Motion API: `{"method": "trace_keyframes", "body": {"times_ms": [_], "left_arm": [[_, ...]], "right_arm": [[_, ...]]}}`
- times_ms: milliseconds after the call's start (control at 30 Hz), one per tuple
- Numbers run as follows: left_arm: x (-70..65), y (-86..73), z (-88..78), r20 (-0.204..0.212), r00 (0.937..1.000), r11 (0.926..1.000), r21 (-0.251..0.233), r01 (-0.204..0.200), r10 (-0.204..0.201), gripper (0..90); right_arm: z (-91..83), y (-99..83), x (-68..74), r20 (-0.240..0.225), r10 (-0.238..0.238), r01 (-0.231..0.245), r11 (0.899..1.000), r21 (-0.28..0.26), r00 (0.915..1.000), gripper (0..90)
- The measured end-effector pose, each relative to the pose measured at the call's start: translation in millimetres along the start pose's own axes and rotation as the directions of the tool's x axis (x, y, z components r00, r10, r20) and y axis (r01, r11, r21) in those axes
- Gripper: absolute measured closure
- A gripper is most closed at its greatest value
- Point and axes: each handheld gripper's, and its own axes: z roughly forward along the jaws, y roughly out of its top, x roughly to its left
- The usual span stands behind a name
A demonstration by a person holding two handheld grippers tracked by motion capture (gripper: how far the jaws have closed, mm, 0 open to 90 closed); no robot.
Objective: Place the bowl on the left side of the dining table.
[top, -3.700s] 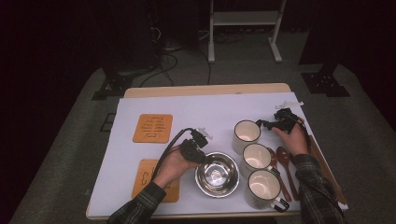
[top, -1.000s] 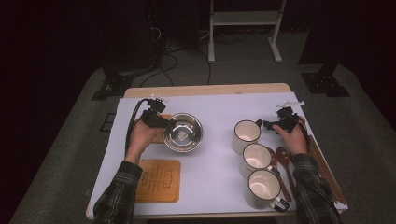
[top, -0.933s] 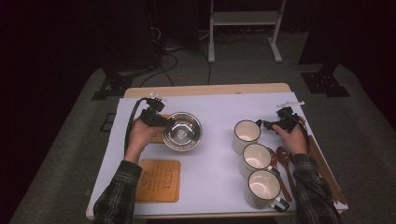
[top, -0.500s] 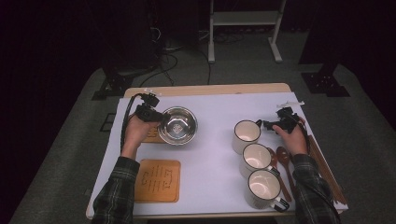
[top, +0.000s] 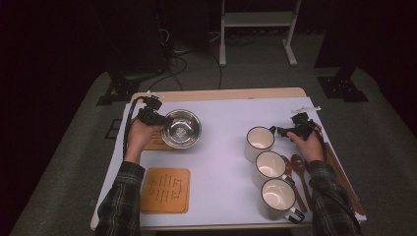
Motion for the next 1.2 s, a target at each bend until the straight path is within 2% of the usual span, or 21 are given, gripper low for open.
{"method": "trace_keyframes", "body": {"times_ms": [300,433,767,933,1200], "left_arm": [[16.7,-0.1,5.4,-0.061,0.9981,0.9995,0.028,0.012,-0.01,85.8],[22.3,0.2,6.1,-0.06,0.9979,0.9994,0.025,0.025,-0.024,85.8],[32.3,-1.6,7.8,-0.121,0.9921,0.9979,0.05,0.04,-0.034,85.7],[39.0,-3.6,5.3,-0.118,0.9917,0.9972,0.049,0.056,-0.05,85.8],[49.4,-6.9,1.6,-0.154,0.9859,0.9951,0.063,0.076,-0.066,85.7]], "right_arm": [[0.1,-0.1,0.0,0.001,-0.001,0.001,1.0,-0.001,1.0,10.7],[0.1,-0.1,0.1,0.001,-0.001,0.001,1.0,-0.001,1.0,10.7],[0.0,-0.1,0.1,0.002,-0.001,0.001,1.0,-0.001,1.0,10.7],[0.0,-0.1,0.1,0.002,-0.001,0.001,1.0,0.0,1.0,10.7],[0.1,-0.1,0.0,0.001,0.0,0.0,1.0,0.0,1.0,10.7]]}}
